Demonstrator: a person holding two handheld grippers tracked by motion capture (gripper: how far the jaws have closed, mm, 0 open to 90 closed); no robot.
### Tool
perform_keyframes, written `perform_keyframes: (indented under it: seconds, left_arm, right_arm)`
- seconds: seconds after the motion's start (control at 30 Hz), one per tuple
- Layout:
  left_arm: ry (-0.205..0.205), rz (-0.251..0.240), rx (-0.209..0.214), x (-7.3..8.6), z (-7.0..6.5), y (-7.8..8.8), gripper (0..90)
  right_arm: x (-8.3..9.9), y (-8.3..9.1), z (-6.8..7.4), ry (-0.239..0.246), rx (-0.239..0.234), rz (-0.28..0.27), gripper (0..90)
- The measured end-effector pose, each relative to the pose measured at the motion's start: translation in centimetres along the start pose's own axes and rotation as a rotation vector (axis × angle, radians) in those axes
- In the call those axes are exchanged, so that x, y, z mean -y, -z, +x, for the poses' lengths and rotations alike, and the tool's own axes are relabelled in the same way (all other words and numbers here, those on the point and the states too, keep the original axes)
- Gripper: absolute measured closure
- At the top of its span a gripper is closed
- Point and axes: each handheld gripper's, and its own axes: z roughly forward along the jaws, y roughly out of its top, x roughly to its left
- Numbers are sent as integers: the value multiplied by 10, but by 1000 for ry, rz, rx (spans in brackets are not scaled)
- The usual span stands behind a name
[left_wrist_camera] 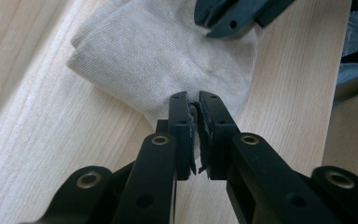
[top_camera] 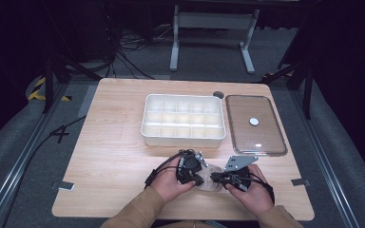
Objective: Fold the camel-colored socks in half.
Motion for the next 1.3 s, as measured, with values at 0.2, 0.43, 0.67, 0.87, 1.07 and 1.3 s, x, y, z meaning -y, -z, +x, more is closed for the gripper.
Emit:
perform_keyframes:
  seconds: [0.2,0.43,0.67,0.87,1.07,1.3]
  left_arm:
    - [14,12,8,-2,-1,-1,839]
    - [18,7,28,-3,0,-1,826]
    - [-53,-122,12,-12,-8,14,789]
    - [-77,-61,-17,-16,-10,2,781]
    - [-16,18,-2,-9,-1,-9,824]
    - [1,29,0,-8,-2,-13,839]
  right_arm:
    - [11,10,-4,-12,38,5,811]
    - [21,7,-7,7,67,45,789]
    - [26,3,-12,14,50,64,796]
    - [25,3,-12,19,47,52,793]
    - [24,2,-15,24,52,37,788]
    - [29,0,-22,15,36,33,778]
